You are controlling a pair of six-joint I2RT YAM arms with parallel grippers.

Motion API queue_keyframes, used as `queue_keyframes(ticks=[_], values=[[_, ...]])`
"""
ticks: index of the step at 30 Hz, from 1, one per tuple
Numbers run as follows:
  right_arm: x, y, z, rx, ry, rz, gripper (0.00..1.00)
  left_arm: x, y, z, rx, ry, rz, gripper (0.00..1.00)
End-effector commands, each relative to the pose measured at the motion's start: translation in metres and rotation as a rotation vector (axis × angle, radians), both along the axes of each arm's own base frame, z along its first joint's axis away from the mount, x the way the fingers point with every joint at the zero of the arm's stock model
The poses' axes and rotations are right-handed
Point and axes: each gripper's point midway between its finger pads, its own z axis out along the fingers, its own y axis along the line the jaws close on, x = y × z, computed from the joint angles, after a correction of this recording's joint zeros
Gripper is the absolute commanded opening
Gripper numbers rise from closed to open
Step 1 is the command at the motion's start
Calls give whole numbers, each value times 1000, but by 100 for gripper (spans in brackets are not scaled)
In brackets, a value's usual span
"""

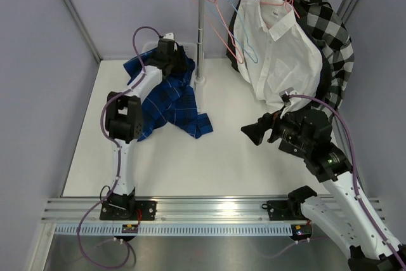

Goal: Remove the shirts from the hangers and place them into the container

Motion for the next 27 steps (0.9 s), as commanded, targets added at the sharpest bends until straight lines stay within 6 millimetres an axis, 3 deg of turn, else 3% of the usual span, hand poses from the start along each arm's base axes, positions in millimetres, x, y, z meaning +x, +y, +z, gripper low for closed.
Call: queue_keyframes(ticks=[1, 2, 3, 4, 7, 8, 11, 12, 13, 14, 15, 17, 18, 19, 20, 27], values=[[0, -2, 12, 8, -49, -6, 99, -28, 18, 118, 34, -154, 14, 67], [-1, -2, 13, 13, -53, -3, 99, -33, 22, 133, 41, -179, 21, 75], [-1, -1, 14, 14, -54, 1, 99, -39, 23, 150, 41, -207, 21, 75], [-2, -1, 14, 17, -55, 6, 99, -49, 24, 176, 38, -255, 17, 82], [-2, 1, 13, 21, -47, 17, 99, -68, 22, 196, 76, -294, -2, 88], [-3, 2, 13, 22, -48, 20, 99, -81, 17, 214, 75, -325, -14, 93], [-5, 1, 15, 23, -57, 20, 99, -108, 8, 212, 97, -318, -22, 99], [-5, 0, 16, 23, -60, 17, 99, -121, 13, 224, 103, -341, 8, 99], [-6, -1, 18, 27, -70, 13, 99, -131, 11, 205, 129, -306, 12, 99], [-7, -2, 19, 28, -75, 10, 99, -145, -3, 200, 141, -301, -4, 99], [-7, -2, 20, 30, -79, 8, 99, -152, 2, 195, 182, -296, 44, 99], [-8, -3, 22, 32, -84, 5, 99, -180, -13, 170, 230, -262, 50, 99], [-8, -3, 22, 31, -86, 4, 99, -186, -11, 161, 255, -253, 101, 99], [-9, -4, 24, 34, -90, 5, 99, -195, -14, 139, 288, -218, 101, 99], [-10, -3, 24, 36, -90, 8, 99, -206, -29, 129, 296, -208, 81, 99], [-14, -6, 30, 43, -113, 3, 99, -238, -63, 31, 243, -26, 114, 99]])
